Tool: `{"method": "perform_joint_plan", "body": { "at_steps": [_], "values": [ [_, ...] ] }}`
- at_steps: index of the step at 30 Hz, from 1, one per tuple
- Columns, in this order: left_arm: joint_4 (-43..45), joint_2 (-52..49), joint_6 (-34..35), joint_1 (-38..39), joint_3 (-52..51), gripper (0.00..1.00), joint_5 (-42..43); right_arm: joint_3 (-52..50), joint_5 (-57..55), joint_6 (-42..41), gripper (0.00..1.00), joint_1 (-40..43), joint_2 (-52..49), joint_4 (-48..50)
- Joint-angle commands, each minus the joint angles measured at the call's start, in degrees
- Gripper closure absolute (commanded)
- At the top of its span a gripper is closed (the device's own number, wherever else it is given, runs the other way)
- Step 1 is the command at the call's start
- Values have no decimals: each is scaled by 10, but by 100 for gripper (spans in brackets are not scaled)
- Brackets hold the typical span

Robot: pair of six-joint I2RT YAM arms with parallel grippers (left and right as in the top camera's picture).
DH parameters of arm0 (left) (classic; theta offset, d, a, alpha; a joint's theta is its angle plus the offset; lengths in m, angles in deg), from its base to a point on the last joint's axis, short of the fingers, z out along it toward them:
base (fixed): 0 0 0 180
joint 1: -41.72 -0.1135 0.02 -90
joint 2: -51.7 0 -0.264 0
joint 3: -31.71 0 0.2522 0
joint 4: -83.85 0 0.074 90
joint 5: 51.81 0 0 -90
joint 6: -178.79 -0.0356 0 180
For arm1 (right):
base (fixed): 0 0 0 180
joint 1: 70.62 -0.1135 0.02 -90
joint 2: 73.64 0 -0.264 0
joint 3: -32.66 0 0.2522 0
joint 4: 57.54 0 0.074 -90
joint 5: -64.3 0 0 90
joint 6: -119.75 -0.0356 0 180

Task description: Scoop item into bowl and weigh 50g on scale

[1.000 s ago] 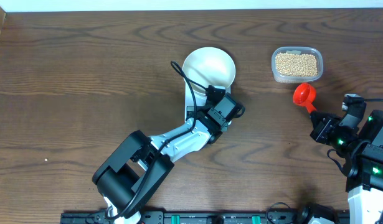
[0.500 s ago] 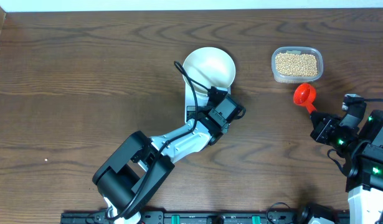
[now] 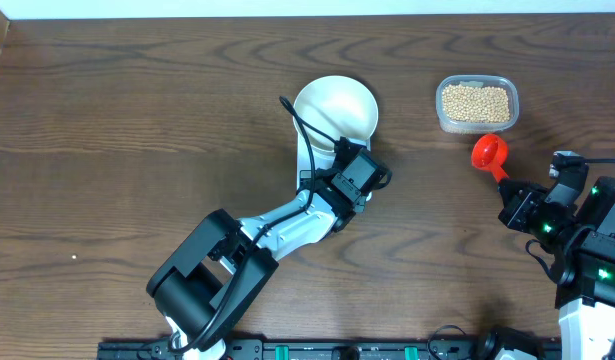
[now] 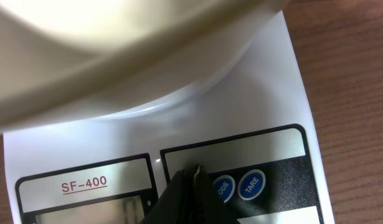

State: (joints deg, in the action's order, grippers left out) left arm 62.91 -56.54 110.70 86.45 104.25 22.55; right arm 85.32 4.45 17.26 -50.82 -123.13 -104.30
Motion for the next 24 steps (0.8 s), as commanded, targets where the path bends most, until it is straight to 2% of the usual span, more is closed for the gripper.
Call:
{"method": "perform_joint_plan", "body": {
  "at_steps": [1,24],
  "values": [
    [-17,-68,-17,-18,-42,93,36,9,2,10,99,-4,0,0],
    [-83,-68,-20,-18,-42,93,3,9,2,10,99,-4,-8,0]
  ]
}}
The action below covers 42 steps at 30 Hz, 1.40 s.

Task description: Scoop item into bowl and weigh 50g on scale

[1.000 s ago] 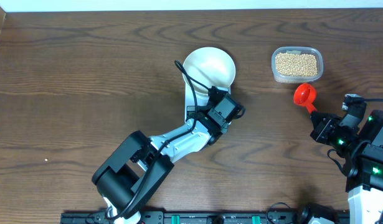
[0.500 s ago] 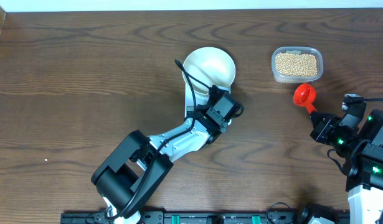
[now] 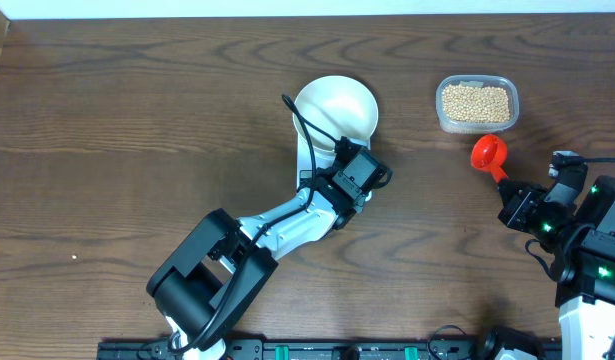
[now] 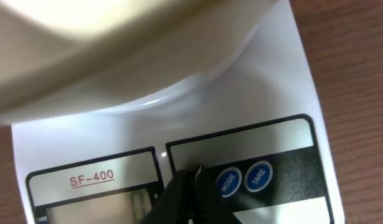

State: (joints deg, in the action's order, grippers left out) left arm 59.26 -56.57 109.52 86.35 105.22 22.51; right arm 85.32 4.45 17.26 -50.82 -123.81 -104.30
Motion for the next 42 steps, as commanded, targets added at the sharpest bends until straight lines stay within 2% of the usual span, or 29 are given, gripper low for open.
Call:
{"method": "perform_joint_plan", "body": {
  "at_steps": [1,13,19,26,32,42],
  "values": [
    [-46,-68,-8,-17,-51,93,-2,9,2,10,99,-4,-1,0],
    [1,-68,-8,-16,-49,93,-3,9,2,10,99,-4,-1,2],
    [16,-68,-8,-15,-48,93,44,9,1,10,99,-4,-1,2],
    [12,-51,-8,-15,-48,93,63,9,1,10,99,-4,-1,2],
    [-19,18,-15,-15,-48,93,63,9,1,10,99,-4,-1,2],
    [-125,148,-14,-15,-48,93,67,9,1,10,99,-4,-1,2]
  ]
}}
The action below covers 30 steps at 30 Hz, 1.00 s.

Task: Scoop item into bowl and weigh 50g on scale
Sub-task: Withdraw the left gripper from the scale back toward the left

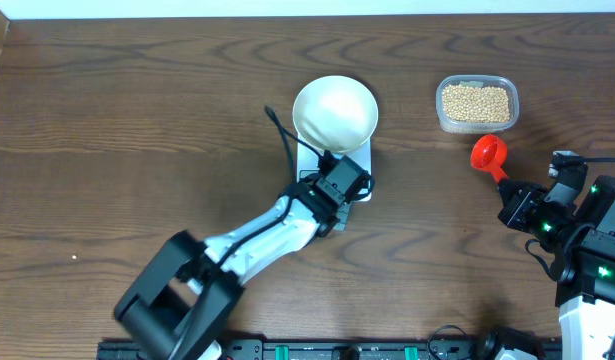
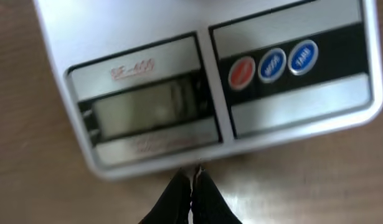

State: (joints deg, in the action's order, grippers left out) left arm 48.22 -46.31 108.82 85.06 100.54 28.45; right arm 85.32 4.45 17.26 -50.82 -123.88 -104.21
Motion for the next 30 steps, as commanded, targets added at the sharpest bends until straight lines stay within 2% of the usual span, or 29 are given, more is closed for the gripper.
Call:
{"method": "perform_joint_plan", "body": {
  "at_steps": [1,9,17,24,30],
  "values": [
    [-24,61,-7,-2,-1,93,8,9,1,10,99,-4,0,1],
    [-99,224,-2,-16,-1,93,8,9,3,10,99,-4,0,1],
    [-139,347,-3,-80,-1,93,8,9,23,5,99,-4,0,24],
    [-132,379,-4,-167,11,93,8,25,47,5,99,-4,-4,59],
    [-101,378,-31,-257,40,93,8,100,32,5,99,-4,-59,62]
  ]
}}
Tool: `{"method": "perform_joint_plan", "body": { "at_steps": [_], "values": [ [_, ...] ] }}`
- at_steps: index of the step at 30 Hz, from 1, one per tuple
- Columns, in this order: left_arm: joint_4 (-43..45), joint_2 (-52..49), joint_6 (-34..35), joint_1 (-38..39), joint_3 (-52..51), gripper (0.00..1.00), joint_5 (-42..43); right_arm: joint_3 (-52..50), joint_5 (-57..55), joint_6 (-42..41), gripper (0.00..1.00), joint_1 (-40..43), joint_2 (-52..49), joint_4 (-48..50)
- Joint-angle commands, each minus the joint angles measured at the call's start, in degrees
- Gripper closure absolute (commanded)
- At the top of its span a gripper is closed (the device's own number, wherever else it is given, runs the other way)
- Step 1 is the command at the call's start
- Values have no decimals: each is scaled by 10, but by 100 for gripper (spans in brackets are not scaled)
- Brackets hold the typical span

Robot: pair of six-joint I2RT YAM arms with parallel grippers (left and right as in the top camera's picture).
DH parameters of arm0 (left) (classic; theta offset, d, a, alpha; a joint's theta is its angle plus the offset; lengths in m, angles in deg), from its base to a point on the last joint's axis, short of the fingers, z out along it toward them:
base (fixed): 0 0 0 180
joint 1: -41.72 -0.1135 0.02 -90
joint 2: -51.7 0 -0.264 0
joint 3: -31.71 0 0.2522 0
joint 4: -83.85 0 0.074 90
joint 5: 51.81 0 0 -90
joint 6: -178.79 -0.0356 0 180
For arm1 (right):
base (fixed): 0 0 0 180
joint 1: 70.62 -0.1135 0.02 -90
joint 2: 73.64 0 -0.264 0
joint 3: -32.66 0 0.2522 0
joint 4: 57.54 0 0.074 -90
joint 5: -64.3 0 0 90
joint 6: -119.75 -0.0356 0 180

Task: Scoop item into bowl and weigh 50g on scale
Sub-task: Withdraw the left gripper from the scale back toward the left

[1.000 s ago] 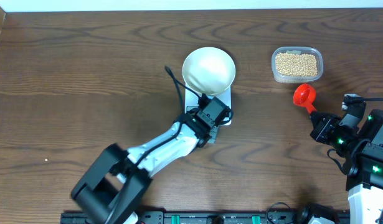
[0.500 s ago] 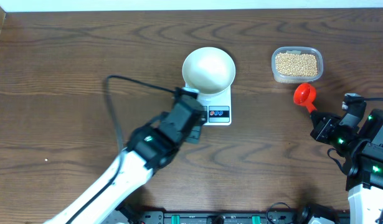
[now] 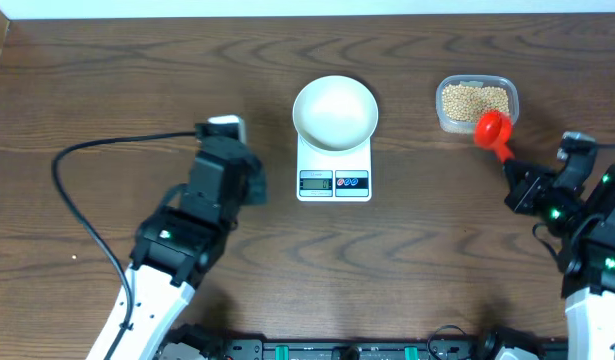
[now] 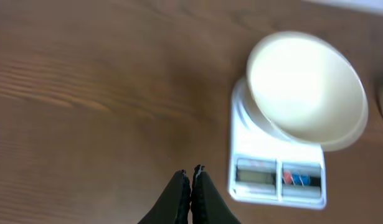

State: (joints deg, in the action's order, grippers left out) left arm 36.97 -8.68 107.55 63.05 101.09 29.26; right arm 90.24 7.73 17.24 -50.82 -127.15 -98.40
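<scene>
An empty white bowl (image 3: 335, 112) rests on the white digital scale (image 3: 334, 183), whose display and buttons face the front. To the left of the scale my left gripper (image 3: 259, 187) is shut and holds nothing. In the left wrist view its fingertips (image 4: 191, 171) are pressed together above bare wood, with the bowl (image 4: 306, 87) and scale (image 4: 277, 180) to the right. My right gripper (image 3: 517, 180) is shut on the handle of a red scoop (image 3: 490, 128). The scoop's head is at the near edge of the clear tub of soybeans (image 3: 476, 103).
A black cable (image 3: 97, 155) trails from the left arm across the left side of the wooden table (image 3: 137, 80). The right arm's body fills the lower right corner. Bare wood lies between the scale and the tub.
My left gripper was at the scale's front edge and now sits well left of it, still shut. The right gripper has brought the red scoop up to the tub's near edge.
At first my shut left fingertips were on the scale's button panel beside the MODE and TARE buttons, and they stayed there. Then they were off the front edge, and now clear to the left. The scoop stayed below the tub until now.
</scene>
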Motion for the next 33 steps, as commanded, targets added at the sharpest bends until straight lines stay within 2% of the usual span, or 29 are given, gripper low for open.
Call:
{"method": "perform_joint_plan", "body": {
  "at_steps": [1,4,14,28,33],
  "values": [
    [15,2,-18,-50,38,93,0,64,-2,6,99,-4,-37,4],
    [25,2,-18,-91,43,93,0,132,-3,-8,99,-4,-95,2],
    [45,0,-5,-132,67,92,39,281,-14,-12,99,-4,-200,-74],
    [49,-67,16,-133,177,93,41,382,-32,-12,99,-4,-226,-173],
    [49,-110,14,-133,213,93,87,398,-38,-12,99,-4,-226,-193]
  ]
}}
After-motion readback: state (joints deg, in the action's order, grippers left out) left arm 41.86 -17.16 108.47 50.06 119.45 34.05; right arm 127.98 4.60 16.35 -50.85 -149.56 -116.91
